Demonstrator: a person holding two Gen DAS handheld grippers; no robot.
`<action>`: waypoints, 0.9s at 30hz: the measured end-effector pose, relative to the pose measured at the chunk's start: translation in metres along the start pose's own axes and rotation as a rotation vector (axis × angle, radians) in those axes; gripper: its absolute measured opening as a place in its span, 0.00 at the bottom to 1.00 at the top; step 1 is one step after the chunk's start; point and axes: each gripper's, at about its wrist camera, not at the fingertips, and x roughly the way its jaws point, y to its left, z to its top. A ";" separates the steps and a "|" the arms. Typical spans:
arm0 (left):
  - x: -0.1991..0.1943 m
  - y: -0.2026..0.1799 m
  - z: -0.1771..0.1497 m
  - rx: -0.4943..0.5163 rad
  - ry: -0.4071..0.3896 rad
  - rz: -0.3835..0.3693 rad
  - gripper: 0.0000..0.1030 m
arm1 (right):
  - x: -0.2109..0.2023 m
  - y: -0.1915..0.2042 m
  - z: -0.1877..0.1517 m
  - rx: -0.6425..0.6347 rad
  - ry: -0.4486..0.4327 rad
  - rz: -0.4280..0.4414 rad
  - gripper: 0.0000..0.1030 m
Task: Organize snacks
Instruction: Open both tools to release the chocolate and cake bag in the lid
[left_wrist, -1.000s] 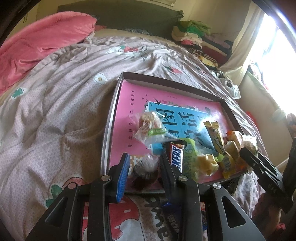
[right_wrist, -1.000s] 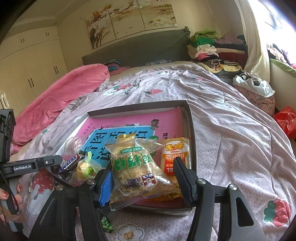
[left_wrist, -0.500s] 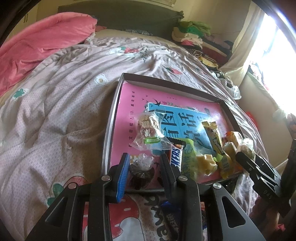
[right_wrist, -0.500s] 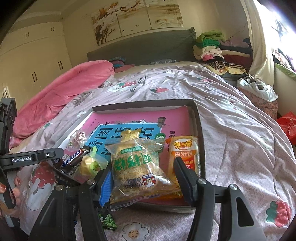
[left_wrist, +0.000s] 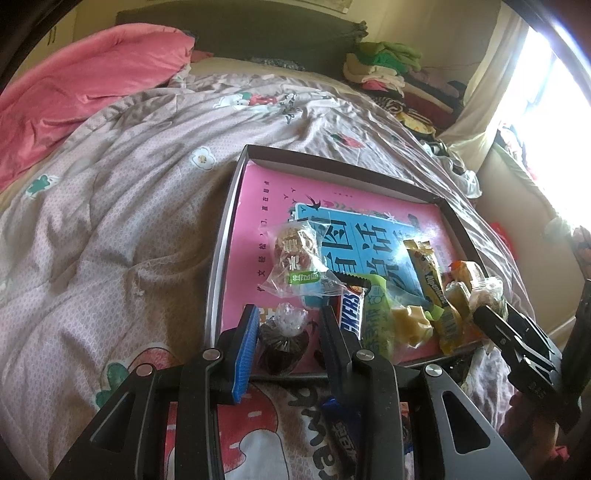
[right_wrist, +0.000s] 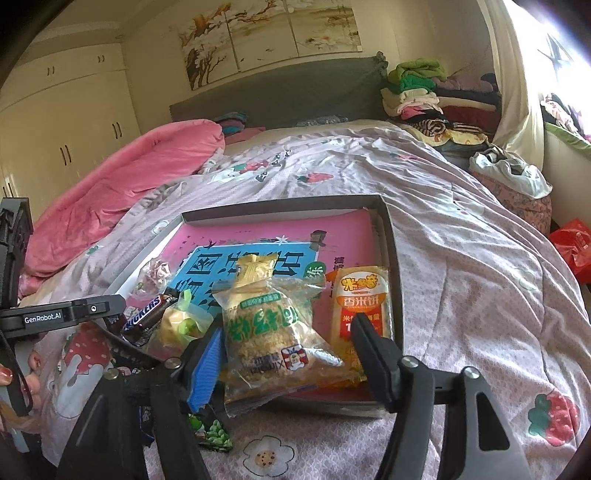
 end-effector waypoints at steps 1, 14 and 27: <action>0.000 0.000 0.000 -0.001 0.000 -0.001 0.33 | -0.001 0.000 0.000 0.000 0.001 -0.003 0.68; -0.006 0.000 -0.004 -0.005 -0.006 -0.007 0.35 | -0.012 -0.004 -0.002 0.011 -0.017 -0.011 0.75; -0.020 -0.006 -0.002 -0.007 -0.026 -0.031 0.57 | -0.030 0.003 0.001 -0.006 -0.067 0.006 0.78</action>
